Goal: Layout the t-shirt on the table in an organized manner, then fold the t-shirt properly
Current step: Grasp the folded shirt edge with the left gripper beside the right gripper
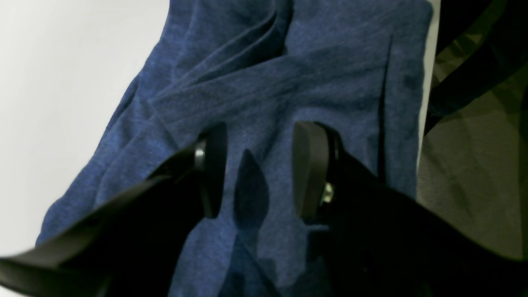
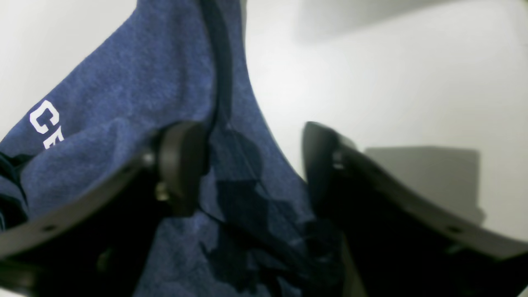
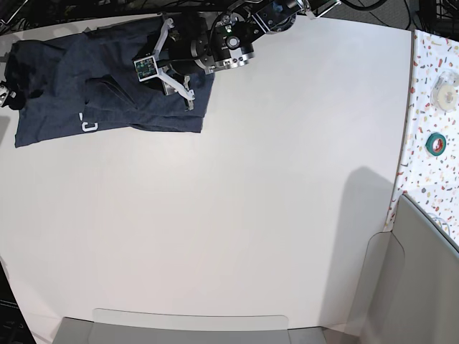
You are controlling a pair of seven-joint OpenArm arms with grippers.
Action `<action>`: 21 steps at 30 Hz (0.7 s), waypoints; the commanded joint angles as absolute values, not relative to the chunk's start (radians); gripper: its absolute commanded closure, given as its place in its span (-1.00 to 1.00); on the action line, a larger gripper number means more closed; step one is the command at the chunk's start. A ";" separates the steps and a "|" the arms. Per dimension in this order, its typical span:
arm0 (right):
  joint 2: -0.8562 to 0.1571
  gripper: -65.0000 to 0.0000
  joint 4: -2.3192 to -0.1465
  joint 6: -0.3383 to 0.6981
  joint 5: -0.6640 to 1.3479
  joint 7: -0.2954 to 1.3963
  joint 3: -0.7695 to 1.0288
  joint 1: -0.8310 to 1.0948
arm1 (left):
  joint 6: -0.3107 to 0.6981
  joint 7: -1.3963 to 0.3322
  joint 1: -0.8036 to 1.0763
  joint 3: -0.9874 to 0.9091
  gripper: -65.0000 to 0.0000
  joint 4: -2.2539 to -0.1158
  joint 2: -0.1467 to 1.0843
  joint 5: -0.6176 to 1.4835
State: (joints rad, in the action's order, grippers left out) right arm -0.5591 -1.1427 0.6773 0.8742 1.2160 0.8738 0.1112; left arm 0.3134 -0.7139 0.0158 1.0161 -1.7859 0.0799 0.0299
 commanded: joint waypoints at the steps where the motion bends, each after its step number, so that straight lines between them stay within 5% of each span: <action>1: -0.590 -0.31 -1.156 0.698 0.892 1.225 0.881 0.105 | 0.312 -0.694 0.008 1.013 0.23 -1.802 0.067 0.036; 17: -0.621 -0.37 -1.156 0.698 1.302 1.267 0.885 0.165 | 0.312 -0.697 0.010 1.013 0.23 -1.802 0.071 0.038; 21: -0.615 -0.37 -1.153 0.698 1.239 1.259 0.883 0.148 | 0.312 -0.697 0.028 1.013 0.23 -1.802 0.073 0.036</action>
State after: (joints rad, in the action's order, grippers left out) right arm -0.5819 -1.1412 0.6785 1.2114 1.2774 0.8768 0.1509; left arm 0.3134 -0.7151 0.0334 1.0149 -1.7859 0.0822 0.0299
